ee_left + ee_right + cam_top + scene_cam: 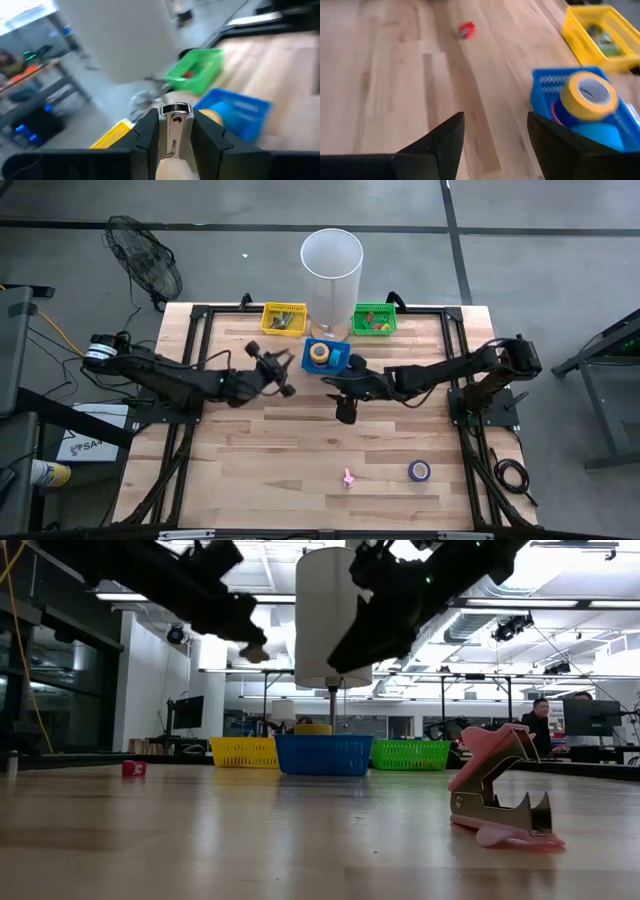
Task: Pick and place Stapler, Stapler remover, tape
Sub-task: Put the gray staple remover into the yellow basket
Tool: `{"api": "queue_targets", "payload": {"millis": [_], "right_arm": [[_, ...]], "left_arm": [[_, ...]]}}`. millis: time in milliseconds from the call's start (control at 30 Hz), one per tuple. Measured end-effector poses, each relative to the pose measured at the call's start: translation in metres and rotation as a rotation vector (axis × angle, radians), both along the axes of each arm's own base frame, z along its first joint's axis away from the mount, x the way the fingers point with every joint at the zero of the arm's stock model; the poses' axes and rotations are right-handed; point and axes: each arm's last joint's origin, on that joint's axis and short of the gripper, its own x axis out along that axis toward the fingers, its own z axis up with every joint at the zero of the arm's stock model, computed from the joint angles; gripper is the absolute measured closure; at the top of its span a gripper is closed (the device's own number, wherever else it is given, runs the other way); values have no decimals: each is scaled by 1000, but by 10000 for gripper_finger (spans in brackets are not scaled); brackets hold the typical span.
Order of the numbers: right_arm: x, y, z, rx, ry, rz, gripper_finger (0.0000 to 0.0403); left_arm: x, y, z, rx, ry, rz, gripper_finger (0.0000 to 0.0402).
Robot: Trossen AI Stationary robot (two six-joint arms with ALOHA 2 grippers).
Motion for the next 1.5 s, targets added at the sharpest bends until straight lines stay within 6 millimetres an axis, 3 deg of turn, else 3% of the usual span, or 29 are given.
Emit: {"api": "queue_targets", "payload": {"millis": [267,467,800,1067,1500], "right_arm": [[-7,-4,-7,10,67,-159,194],[-8,-4,-8,24,79,-178,194],[-8,-4,-8,37,76,-194,194],[-8,-4,-9,57,72,-201,194],[-8,-4,-9,63,70,-205,194]], "left_arm": [[-5,70,-9,-152,-19,117,320],[-20,122,-12,-283,-91,137,319],[-30,175,-42,-416,-104,187,316],[-32,193,-62,-476,-142,255,295],[-30,195,-59,-436,-179,262,253]]}}
